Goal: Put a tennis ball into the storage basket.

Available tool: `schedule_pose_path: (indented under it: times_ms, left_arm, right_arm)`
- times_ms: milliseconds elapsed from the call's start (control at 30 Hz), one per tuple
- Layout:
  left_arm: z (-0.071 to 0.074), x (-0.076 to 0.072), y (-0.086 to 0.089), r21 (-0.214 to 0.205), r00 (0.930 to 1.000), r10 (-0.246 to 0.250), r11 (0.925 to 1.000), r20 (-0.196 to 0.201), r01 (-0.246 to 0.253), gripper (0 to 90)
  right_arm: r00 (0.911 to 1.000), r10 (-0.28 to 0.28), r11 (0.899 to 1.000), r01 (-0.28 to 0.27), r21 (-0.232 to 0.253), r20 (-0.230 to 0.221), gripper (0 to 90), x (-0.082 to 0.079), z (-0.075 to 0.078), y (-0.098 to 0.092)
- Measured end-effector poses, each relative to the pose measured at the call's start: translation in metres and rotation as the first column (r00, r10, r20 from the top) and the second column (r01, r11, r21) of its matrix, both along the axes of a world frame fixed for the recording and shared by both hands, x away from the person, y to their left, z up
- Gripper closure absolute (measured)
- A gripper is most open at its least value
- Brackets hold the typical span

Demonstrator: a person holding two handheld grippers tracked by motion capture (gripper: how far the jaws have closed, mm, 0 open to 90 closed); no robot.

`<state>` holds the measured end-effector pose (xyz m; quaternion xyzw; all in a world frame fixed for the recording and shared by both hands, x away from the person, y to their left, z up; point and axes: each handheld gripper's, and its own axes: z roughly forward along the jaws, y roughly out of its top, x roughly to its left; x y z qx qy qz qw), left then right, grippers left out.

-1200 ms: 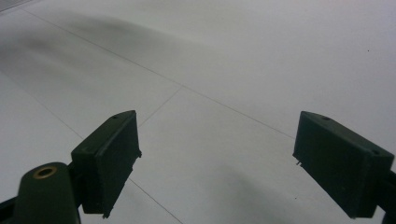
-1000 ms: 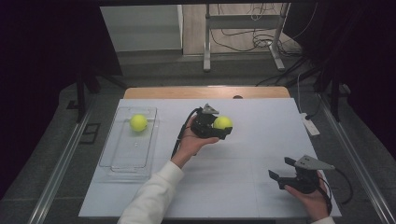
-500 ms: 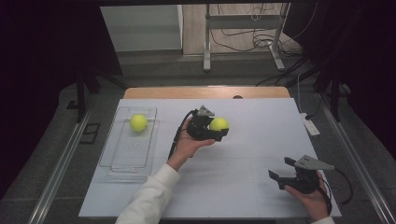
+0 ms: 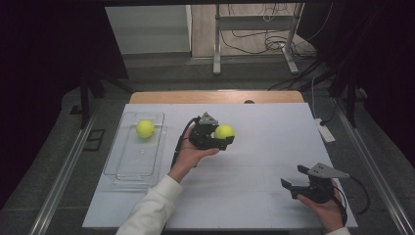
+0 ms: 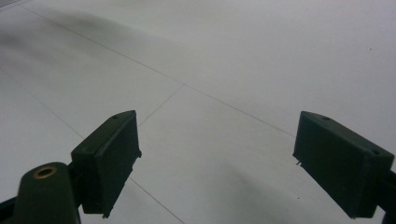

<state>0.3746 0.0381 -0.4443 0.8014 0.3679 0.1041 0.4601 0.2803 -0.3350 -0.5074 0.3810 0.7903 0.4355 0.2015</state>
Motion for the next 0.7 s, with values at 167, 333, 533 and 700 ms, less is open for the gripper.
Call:
schedule_pose_path:
  times_ms: [167,333,533,700]
  left_arm:
    - [0.001,-0.005,0.005,0.001,1.0,-0.001,1.0,0.006,0.001,27.0]
    - [0.002,-0.009,0.01,0.001,0.9999,0.003,1.0,0.011,-0.003,27.0]
    - [0.004,-0.013,0.018,-0.003,0.9999,0.008,1.0,0.015,-0.008,27.0]
    - [0.004,-0.016,0.023,-0.01,0.9997,0.017,0.9998,0.017,-0.017,27.0]
  right_arm:
    - [1.0,-0.002,1.0,0.002,0.001,0.0,14.6,0.0,0.0,0.0]
    - [1.0,-0.002,1.0,0.002,0.0,0.001,14.6,0.0,0.0,-0.001]
    - [1.0,-0.004,1.0,0.004,0.001,0.001,14.6,0.0,0.0,-0.001]
    - [1.0,-0.003,1.0,0.003,0.0,0.0,14.6,-0.001,0.0,-0.001]
